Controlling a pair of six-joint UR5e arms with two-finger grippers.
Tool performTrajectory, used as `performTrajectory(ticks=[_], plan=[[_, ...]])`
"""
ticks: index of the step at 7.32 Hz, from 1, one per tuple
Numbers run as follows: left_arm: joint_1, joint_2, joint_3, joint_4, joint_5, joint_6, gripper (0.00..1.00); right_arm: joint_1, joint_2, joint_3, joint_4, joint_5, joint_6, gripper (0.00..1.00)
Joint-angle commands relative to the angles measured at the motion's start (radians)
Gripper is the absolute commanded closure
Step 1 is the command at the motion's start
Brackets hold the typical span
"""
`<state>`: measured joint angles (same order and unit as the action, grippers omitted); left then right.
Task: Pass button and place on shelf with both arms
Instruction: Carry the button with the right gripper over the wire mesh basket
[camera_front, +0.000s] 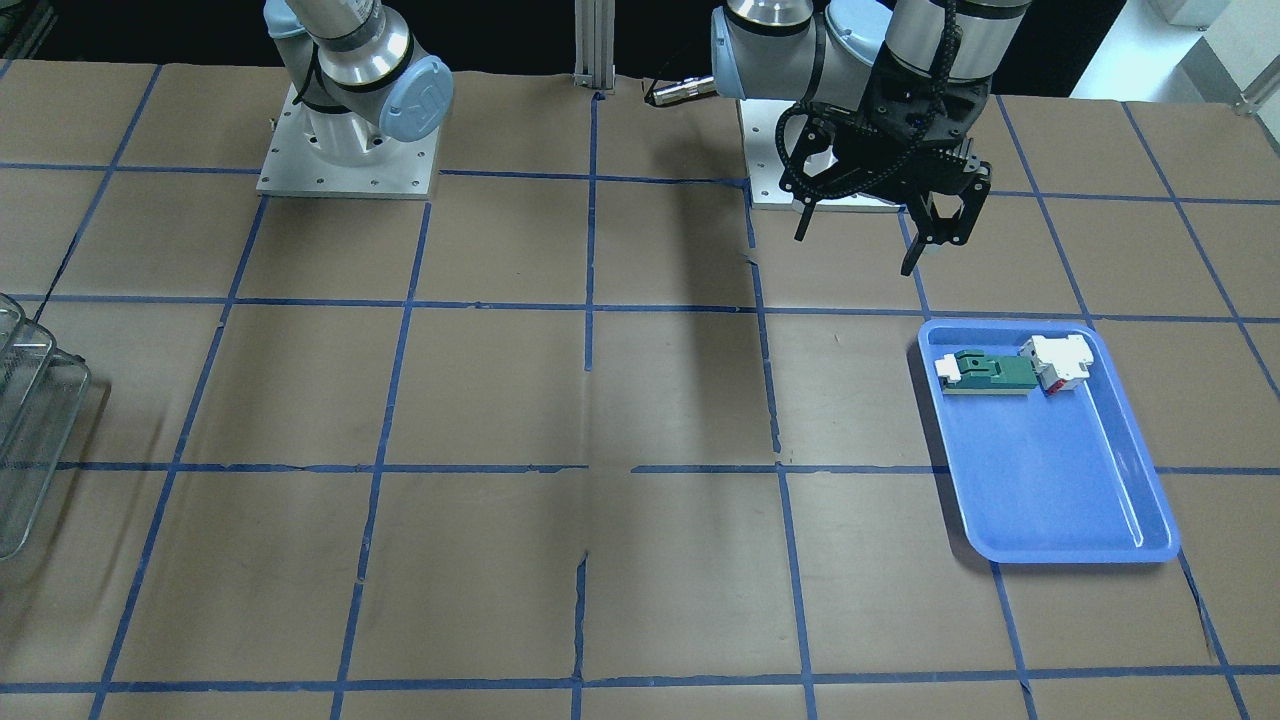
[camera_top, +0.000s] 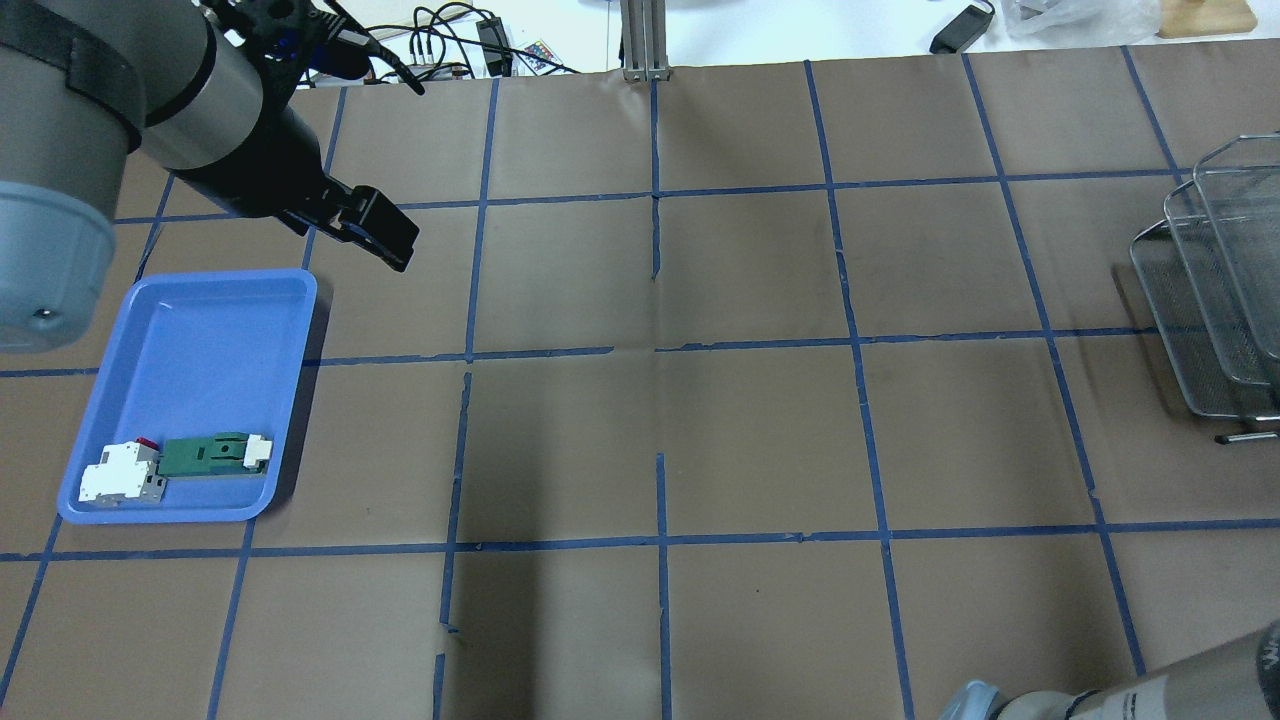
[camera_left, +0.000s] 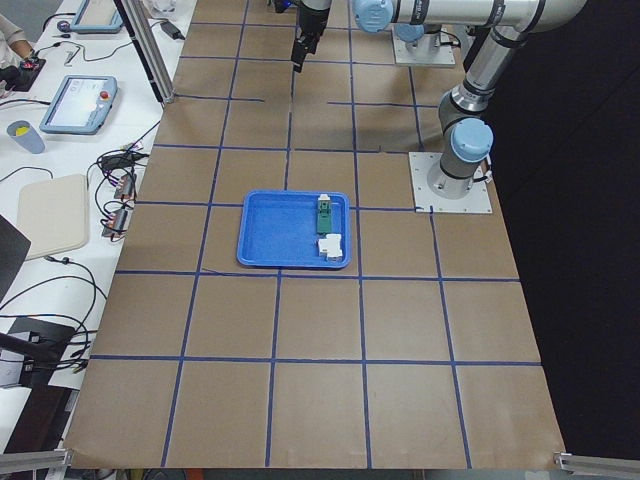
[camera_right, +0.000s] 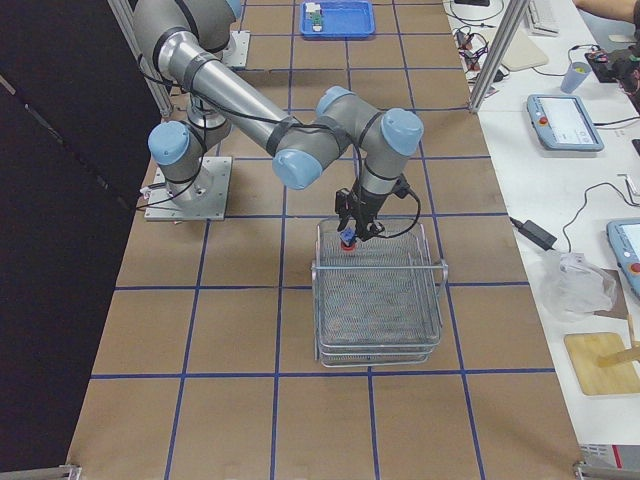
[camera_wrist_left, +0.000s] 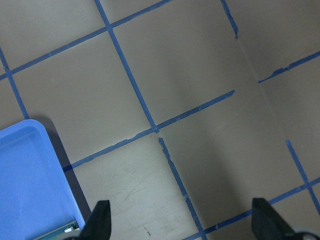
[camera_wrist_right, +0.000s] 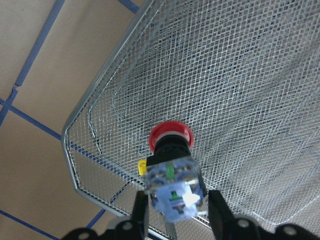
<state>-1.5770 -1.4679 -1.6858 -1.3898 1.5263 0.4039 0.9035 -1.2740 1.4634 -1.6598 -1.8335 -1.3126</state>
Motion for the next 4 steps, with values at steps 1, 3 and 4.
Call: performTrajectory(ticks=[1,3,4], plan=[[0.017,-0.002,0.0,-0.002,0.0,-0.043,0.0,0.0,0.007,-0.002,0.002,-0.001,0.0,0.06],[0.038,-0.003,0.0,-0.002,0.002,-0.172,0.0,0.005,-0.023,-0.008,0.023,0.014,-0.003,0.0],[0.041,0.0,0.002,-0.011,0.005,-0.236,0.0,0.04,-0.078,-0.008,0.069,0.055,0.007,0.0]])
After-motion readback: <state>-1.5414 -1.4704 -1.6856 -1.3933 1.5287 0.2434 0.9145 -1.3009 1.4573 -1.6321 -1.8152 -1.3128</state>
